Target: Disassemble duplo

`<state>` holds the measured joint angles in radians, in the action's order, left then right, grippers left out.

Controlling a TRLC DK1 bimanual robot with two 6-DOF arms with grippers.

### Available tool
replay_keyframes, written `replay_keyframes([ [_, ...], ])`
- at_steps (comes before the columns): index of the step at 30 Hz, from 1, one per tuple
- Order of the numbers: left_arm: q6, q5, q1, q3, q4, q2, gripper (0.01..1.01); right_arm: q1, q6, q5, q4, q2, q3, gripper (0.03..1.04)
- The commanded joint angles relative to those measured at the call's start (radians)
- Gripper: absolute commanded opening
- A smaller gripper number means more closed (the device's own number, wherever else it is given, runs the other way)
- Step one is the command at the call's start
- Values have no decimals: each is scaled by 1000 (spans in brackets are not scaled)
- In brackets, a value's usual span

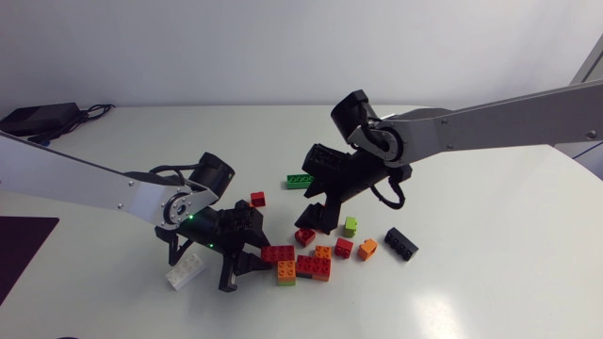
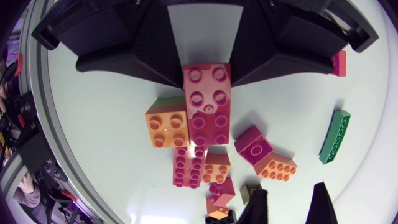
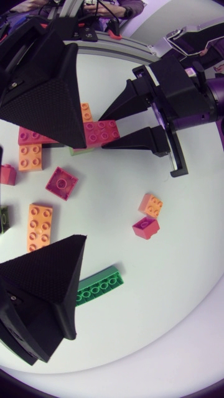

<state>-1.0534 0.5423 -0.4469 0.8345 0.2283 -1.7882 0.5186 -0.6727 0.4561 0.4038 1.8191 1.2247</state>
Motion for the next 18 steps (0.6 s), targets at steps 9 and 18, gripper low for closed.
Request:
replay_keyframes([
  [9, 75, 51, 39, 58, 22, -14, 157, 54, 10, -43, -36, -87, -126, 992],
  [18, 256, 18, 131, 46, -96, 87, 161, 98, 105, -178, -62, -165, -152, 990],
])
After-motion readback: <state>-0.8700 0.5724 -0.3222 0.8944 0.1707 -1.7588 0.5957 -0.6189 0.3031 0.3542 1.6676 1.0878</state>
